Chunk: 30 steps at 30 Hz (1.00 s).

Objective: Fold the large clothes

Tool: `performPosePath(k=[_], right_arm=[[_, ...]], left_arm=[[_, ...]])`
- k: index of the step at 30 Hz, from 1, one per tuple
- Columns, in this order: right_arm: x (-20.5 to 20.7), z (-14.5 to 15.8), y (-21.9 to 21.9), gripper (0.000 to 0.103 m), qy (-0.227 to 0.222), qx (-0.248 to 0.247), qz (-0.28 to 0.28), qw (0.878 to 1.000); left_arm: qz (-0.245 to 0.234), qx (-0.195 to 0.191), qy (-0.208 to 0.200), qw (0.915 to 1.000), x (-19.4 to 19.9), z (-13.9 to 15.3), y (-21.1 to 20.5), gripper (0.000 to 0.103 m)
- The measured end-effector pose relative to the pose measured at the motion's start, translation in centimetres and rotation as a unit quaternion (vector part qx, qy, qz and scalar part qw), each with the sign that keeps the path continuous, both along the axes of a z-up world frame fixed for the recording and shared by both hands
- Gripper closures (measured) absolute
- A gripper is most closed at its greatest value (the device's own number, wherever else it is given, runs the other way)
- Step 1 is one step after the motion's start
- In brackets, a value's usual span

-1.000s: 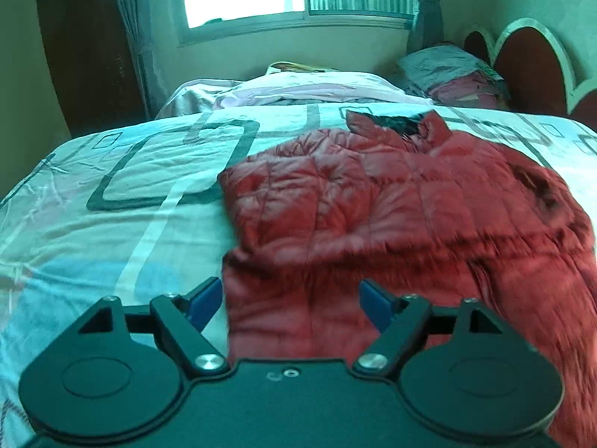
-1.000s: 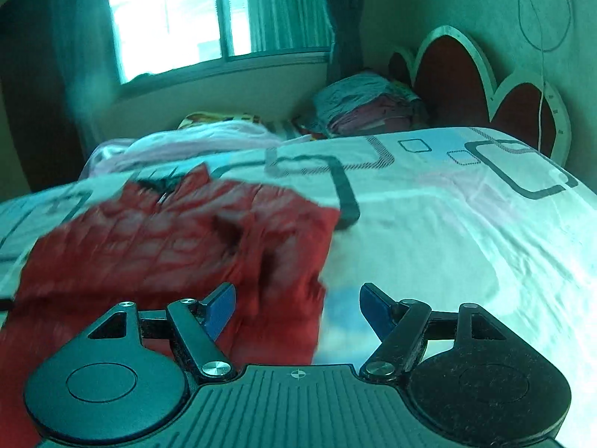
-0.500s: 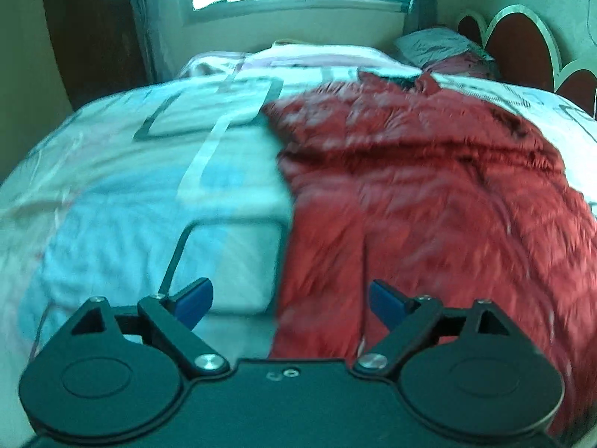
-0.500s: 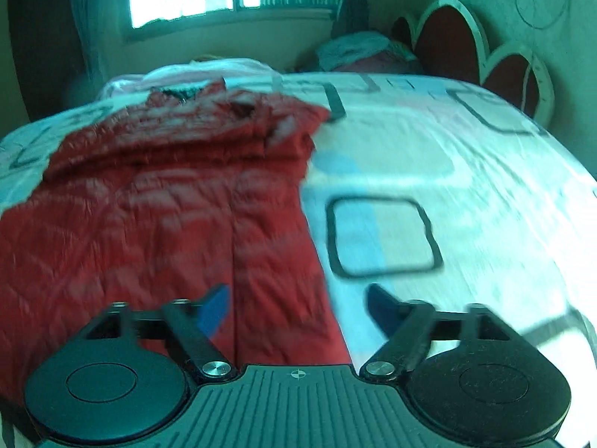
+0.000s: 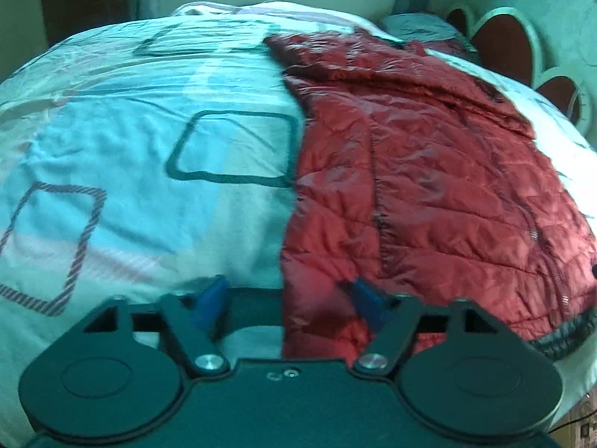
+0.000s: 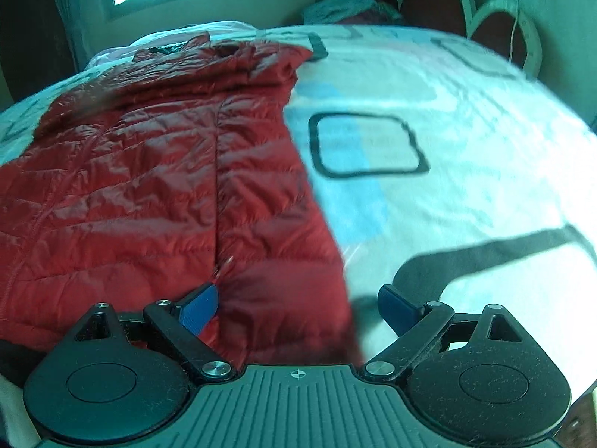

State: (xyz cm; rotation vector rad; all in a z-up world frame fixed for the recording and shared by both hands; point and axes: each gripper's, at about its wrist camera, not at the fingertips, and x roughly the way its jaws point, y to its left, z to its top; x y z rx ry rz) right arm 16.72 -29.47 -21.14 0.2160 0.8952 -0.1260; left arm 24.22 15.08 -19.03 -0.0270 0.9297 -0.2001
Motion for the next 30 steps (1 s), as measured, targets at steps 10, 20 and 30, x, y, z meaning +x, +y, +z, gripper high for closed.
performPosePath(k=[10, 20, 30], right_arm=[[-0.4, 2.1, 0.6, 0.094, -0.011, 0.065, 0.014, 0.998], [2.6, 8.2, -0.6, 0.094, -0.087, 0.076, 0.013, 0.993], [13.1, 11.7, -2.3, 0.094, -0.147, 0.071, 0.008, 0.987]], left_arm=[[-0.029, -0.059, -0.008, 0.9978, 0.1, 1.5, -0.4, 0.097], [-0.036, -0.091, -0.089, 0.9912, 3.2, 7.7, -1.1, 0.098], [-0.013, -0.103, -0.144, 0.9841, 12.1, 10.7, -3.6, 0.098]])
